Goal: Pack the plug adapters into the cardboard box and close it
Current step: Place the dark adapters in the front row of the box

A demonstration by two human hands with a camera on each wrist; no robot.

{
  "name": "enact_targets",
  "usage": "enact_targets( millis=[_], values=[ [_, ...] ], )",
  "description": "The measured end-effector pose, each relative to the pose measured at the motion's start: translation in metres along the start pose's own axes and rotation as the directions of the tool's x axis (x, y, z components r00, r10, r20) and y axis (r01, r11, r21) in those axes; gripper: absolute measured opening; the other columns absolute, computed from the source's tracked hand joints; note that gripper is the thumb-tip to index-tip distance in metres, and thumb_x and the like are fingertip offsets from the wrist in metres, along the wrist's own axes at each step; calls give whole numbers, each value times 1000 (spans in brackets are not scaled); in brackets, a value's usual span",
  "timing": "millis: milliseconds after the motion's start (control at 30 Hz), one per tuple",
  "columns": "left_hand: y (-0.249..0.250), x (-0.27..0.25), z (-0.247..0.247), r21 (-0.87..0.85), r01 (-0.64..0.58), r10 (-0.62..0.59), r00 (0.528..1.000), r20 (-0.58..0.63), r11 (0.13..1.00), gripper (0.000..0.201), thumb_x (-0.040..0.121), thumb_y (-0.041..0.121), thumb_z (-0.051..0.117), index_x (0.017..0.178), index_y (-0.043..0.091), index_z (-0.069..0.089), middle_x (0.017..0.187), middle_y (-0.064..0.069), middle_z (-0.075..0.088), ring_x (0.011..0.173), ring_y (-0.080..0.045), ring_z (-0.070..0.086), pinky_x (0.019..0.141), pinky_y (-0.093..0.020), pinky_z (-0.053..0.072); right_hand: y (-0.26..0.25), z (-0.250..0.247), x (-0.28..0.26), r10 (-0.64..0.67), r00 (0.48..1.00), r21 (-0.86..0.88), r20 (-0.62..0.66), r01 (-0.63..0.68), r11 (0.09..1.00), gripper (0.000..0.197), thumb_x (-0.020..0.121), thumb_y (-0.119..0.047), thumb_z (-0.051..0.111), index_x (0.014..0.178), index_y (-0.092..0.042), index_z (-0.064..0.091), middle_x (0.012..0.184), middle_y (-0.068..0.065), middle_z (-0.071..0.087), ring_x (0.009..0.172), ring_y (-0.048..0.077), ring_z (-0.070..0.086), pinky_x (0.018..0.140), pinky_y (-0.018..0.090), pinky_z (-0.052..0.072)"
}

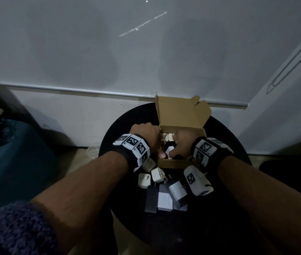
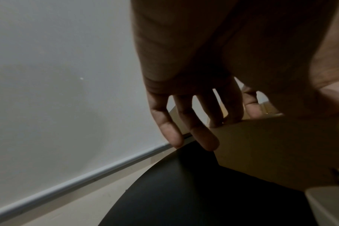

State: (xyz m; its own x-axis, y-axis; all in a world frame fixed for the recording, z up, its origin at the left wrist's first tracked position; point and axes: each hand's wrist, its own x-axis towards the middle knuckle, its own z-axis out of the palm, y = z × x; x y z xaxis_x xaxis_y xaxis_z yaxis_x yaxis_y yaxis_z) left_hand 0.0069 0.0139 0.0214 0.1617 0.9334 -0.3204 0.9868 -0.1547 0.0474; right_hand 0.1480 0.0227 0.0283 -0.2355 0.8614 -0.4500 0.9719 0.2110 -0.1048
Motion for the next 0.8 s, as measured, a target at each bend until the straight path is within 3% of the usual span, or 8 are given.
enact_targets(
  millis=[100,267,367,433,500,533,633,800],
  values=[
    [0,1,1,4,-5,5,1000,-4,1000,71,59,68,76,114,25,63,89,2,60,92,-23,64,68,-30,40,1,2,1,-18,1000,84,0,18,996,39,74,-26,74,50,-22,43,51,-5,45,47,7,40,40,18,32],
    [1,3,3,23,-14,14,1000,-19,1000,70,61,67,75,118,27,62,98,0,65,93,-24,64,67,-30,38,-6,6,4,-27,999,160,17,24,987,44,70,-27,79,48,-24,41,44,-6,46,45,6,45,41,21,35],
    [1,2,3,11,-8,8,1000,-16,1000,69,62,66,76,117,27,62,99,0,65,94,-24,64,67,-30,38,-10,6,1,-91,996,200,-18,93,975,53,77,-19,76,50,-32,32,30,-12,48,40,2,48,36,9,35],
    [1,3,3,12,-11,11,1000,-21,1000,70,62,67,75,118,28,62,100,0,65,95,-23,64,67,-30,38,-10,7,-1,-80,996,211,-26,83,974,53,80,-18,73,52,-33,31,39,-8,43,47,6,40,39,11,33],
    [0,3,5,16,-17,18,1000,-25,1000,70,62,69,74,118,29,62,97,1,64,95,-23,64,67,-30,38,-8,8,0,-28,1000,234,5,26,972,23,81,-22,73,64,-27,57,57,-8,53,59,14,50,47,10,36],
    [0,3,5,16,-19,20,999,-25,1000,69,61,69,74,117,29,63,94,1,62,94,-23,63,68,-30,38,-6,8,-3,-16,999,251,30,8,968,8,81,-24,72,83,-17,69,69,1,65,69,18,58,56,18,45],
    [0,3,5,8,-13,13,1000,-19,1000,68,59,69,76,114,30,65,83,4,53,91,-21,63,67,-30,39,-2,8,-5,18,998,260,56,-32,965,46,83,-29,71,119,-1,62,116,17,67,106,26,63,85,27,50],
    [0,5,5,20,-15,16,999,-28,1000,69,59,71,74,115,32,64,83,5,53,90,-22,63,66,-30,39,-7,10,-6,19,999,225,42,-28,974,45,86,-26,66,121,1,60,123,19,63,114,30,59,92,32,48]
  ],
)
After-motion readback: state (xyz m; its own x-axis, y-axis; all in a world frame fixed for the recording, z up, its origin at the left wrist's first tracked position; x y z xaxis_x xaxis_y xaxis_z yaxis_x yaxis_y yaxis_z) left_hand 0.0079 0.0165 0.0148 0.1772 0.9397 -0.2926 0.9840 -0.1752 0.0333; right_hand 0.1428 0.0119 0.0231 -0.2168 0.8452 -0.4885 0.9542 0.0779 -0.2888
